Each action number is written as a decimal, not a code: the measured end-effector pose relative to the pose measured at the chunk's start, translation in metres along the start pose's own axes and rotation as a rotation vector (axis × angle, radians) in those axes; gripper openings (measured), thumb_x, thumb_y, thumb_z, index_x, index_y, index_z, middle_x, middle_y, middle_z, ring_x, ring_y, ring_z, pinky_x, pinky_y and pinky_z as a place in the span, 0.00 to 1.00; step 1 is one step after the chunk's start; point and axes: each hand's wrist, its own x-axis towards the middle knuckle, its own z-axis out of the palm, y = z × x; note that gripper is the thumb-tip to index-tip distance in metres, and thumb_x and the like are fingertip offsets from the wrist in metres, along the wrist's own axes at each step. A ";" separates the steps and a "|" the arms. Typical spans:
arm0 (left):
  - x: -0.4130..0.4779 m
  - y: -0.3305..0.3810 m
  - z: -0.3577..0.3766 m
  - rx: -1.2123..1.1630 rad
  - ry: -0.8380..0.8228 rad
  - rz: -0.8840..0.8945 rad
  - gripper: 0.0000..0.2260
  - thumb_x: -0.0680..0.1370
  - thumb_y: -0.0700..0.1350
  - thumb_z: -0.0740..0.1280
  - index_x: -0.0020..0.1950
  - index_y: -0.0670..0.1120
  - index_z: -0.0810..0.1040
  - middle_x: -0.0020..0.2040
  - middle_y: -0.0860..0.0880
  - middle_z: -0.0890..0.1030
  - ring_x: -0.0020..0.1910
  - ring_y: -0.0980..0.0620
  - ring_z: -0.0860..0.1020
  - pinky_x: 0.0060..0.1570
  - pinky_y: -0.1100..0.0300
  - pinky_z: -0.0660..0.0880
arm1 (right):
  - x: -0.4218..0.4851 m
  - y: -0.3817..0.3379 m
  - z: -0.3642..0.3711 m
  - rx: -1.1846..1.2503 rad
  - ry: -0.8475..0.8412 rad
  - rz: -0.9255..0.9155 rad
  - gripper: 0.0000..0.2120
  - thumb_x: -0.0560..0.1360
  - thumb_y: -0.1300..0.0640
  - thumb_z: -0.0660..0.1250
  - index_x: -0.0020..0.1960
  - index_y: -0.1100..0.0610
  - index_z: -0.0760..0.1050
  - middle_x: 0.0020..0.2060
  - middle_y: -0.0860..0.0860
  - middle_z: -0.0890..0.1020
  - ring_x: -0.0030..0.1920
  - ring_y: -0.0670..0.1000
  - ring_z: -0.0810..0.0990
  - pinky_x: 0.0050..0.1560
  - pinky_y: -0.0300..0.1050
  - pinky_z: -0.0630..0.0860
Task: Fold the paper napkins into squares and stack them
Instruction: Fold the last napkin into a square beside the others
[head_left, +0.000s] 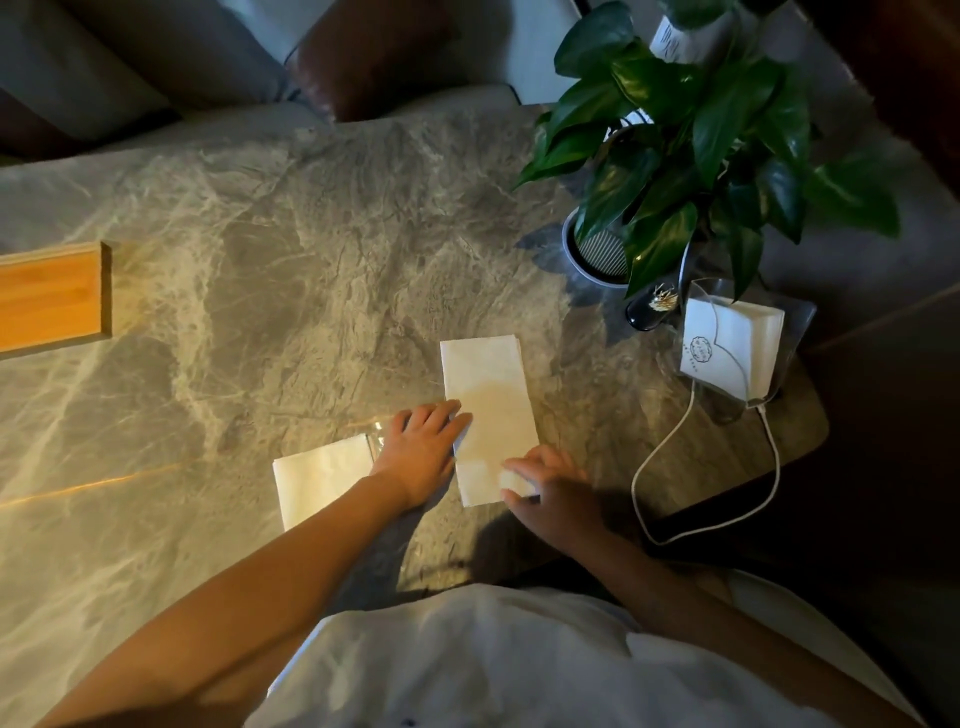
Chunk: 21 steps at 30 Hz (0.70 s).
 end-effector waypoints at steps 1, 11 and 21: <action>-0.002 -0.002 0.001 0.017 -0.004 0.016 0.25 0.79 0.50 0.58 0.75 0.52 0.57 0.76 0.49 0.59 0.72 0.44 0.61 0.69 0.46 0.58 | -0.002 0.001 0.000 0.005 -0.012 -0.044 0.18 0.71 0.46 0.67 0.61 0.46 0.76 0.56 0.49 0.76 0.59 0.52 0.72 0.58 0.50 0.73; -0.016 -0.006 0.001 0.023 -0.007 0.065 0.23 0.78 0.46 0.58 0.74 0.53 0.60 0.76 0.50 0.60 0.74 0.47 0.58 0.71 0.46 0.51 | 0.004 0.014 -0.004 -0.079 -0.032 -0.132 0.18 0.67 0.54 0.70 0.56 0.49 0.74 0.56 0.49 0.73 0.57 0.52 0.71 0.51 0.47 0.70; -0.020 0.005 0.000 -0.072 0.044 -0.017 0.18 0.78 0.50 0.60 0.67 0.52 0.69 0.69 0.48 0.69 0.68 0.46 0.67 0.71 0.43 0.50 | 0.001 -0.002 -0.007 0.026 0.274 -0.239 0.04 0.70 0.61 0.69 0.44 0.55 0.77 0.45 0.50 0.77 0.47 0.52 0.76 0.41 0.47 0.77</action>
